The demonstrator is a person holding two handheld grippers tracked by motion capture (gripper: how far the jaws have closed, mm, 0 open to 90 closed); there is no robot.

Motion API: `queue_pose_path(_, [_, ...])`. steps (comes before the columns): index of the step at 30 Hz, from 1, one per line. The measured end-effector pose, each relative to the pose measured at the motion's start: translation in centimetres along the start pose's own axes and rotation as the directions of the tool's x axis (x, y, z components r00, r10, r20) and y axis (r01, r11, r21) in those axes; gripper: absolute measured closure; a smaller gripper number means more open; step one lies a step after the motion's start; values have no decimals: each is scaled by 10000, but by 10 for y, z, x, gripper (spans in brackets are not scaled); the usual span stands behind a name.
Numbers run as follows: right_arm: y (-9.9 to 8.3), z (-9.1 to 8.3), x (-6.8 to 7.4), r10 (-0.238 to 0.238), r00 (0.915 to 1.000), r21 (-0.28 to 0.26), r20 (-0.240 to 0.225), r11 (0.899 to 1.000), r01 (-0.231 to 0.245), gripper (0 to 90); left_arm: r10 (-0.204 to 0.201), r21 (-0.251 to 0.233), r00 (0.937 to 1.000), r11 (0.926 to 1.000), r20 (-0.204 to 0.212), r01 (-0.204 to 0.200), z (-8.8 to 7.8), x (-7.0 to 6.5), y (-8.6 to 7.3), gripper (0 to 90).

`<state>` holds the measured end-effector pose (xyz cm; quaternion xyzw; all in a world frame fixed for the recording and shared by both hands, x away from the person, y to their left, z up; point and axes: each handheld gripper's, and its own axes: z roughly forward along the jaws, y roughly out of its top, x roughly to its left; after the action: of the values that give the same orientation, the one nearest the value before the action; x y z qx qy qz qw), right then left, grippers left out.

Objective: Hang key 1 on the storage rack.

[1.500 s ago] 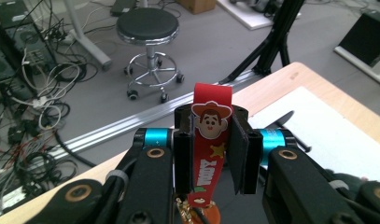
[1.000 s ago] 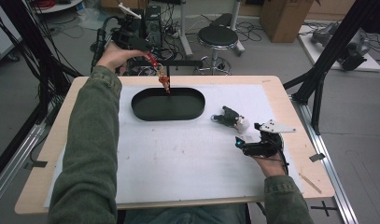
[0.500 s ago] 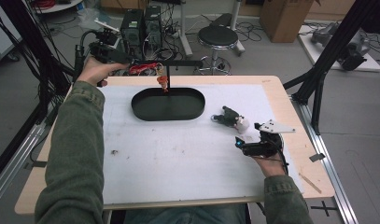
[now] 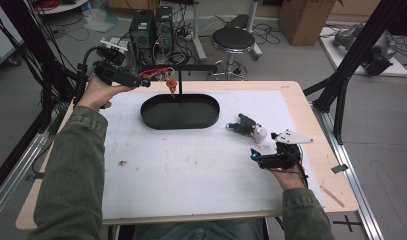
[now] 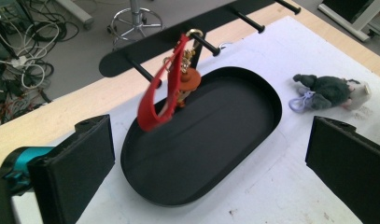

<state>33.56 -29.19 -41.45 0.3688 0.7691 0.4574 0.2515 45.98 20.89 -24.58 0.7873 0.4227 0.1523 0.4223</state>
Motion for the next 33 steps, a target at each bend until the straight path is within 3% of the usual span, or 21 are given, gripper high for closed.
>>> queue_pose_path(4, [0,-1,1,88,9999,10,59,10000,-88,6,498,-15,9984,9988,-267,-499,-7,-6,-6,17])
queue_pose_path(9, [0,-1,2,29,9999,70,125,10000,-30,6,723,-178,9968,9972,-342,-729,-19,-12,-16,17])
queue_pose_path(21, [-1,2,2,-105,9996,315,276,9995,97,6,452,104,9977,9989,-500,-448,-30,0,-58,17])
queue_pose_path(30, [-1,2,2,-45,9995,299,328,9995,35,6,611,350,9968,9976,-521,-593,-26,-5,-78,17])
queue_pose_path(33, [-2,1,1,230,9996,138,178,9996,-233,6,621,432,9969,9973,-479,-601,-23,-7,-84,17])
